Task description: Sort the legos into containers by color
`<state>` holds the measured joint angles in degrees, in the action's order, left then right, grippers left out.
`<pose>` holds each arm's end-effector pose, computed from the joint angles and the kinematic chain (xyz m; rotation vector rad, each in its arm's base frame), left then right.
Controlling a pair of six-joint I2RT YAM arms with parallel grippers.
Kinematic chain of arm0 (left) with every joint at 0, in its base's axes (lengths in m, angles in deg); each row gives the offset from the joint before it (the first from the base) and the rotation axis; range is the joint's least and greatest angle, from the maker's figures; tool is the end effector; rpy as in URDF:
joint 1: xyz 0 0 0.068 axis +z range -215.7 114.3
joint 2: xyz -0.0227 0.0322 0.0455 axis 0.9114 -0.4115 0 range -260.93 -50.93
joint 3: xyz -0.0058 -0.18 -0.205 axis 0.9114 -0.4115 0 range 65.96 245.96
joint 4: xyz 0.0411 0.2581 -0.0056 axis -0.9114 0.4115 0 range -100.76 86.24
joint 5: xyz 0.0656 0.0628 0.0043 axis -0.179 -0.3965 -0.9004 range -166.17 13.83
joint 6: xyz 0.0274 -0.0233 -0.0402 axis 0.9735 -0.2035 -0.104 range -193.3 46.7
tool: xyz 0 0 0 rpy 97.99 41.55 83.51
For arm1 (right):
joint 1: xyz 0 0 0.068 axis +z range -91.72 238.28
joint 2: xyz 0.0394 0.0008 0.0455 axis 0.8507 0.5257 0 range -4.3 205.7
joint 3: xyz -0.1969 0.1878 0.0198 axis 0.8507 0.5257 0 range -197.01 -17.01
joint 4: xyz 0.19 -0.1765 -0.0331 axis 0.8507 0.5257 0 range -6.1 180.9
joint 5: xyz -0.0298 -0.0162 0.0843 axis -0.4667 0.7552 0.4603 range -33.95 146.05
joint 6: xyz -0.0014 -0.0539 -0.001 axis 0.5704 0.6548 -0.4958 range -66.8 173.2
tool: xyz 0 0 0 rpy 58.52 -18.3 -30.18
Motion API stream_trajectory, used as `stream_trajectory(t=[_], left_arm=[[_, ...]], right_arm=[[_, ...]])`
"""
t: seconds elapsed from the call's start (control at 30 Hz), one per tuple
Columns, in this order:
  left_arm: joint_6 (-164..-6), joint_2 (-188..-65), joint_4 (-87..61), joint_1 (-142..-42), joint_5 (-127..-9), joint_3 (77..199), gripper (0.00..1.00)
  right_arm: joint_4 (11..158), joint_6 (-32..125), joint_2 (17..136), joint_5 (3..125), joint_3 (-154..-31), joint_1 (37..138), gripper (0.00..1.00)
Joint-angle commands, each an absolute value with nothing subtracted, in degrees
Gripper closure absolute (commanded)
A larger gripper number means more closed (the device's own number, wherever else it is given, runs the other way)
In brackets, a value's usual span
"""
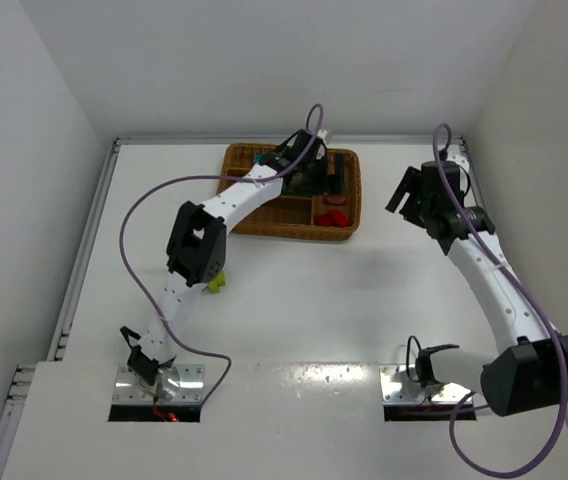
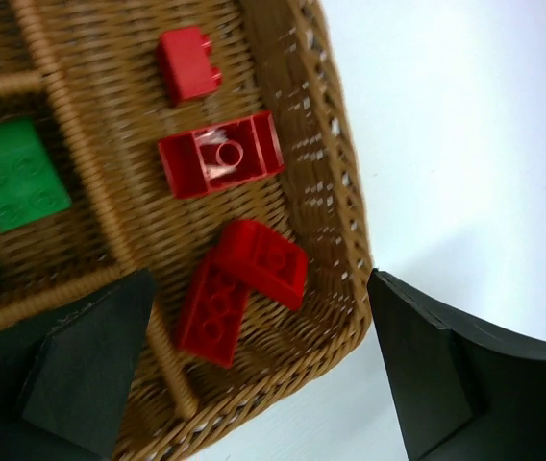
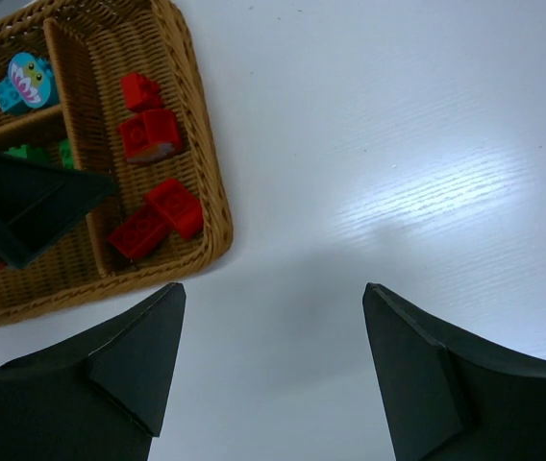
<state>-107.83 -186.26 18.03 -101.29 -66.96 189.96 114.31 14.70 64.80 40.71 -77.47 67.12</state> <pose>0.4384 -0.3208 0.2395 0.1121 2.3956 -0.7983 0.2595 0.0309 0.3144 0.7072 2.1128 0.1511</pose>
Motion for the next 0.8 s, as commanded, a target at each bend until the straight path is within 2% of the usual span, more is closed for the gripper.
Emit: stream_trajectory(t=[0.0,0.13,0.27,0.4,0.5,0.57,0.67,0.77], left_arm=[[-104.51,-177.51,20.78,-100.94,-70.19,188.92,0.0],[-103.45,-165.83,23.42,-97.08,-78.51,174.45,0.0],[-103.45,-153.17,26.06,-92.69,-88.62,158.01,0.0],[-106.78,-141.65,29.22,-87.33,-95.68,143.33,0.0],[-109.94,-133.92,29.23,-81.54,-95.69,133.57,0.0],[-112.05,-129.27,28.1,-76.53,-93.94,127.43,0.02],[-114.16,-126.35,26.95,-69.85,-89.81,122.32,0.08],[-114.7,-124.41,25.11,-63.45,-85.24,119.49,0.1]], right_arm=[[114.49,15.32,66.27,42.86,-78.44,66.98,0.25],[111.77,15.85,68.63,46.54,-79.06,69.18,0.27],[109.48,17.16,71.28,47.87,-79.58,76.02,0.28],[108.95,20.49,78.82,47.87,-84.67,92.77,0.28],[107.89,22.43,86.91,49.27,-89.41,101.93,0.28],[107.19,23.06,93.85,53.66,-93.98,104.5,0.28],[108.77,23.06,103.41,58.32,-102.5,107.84,0.28],[112.36,24.28,110.11,58.33,-112.08,111.36,0.28]])
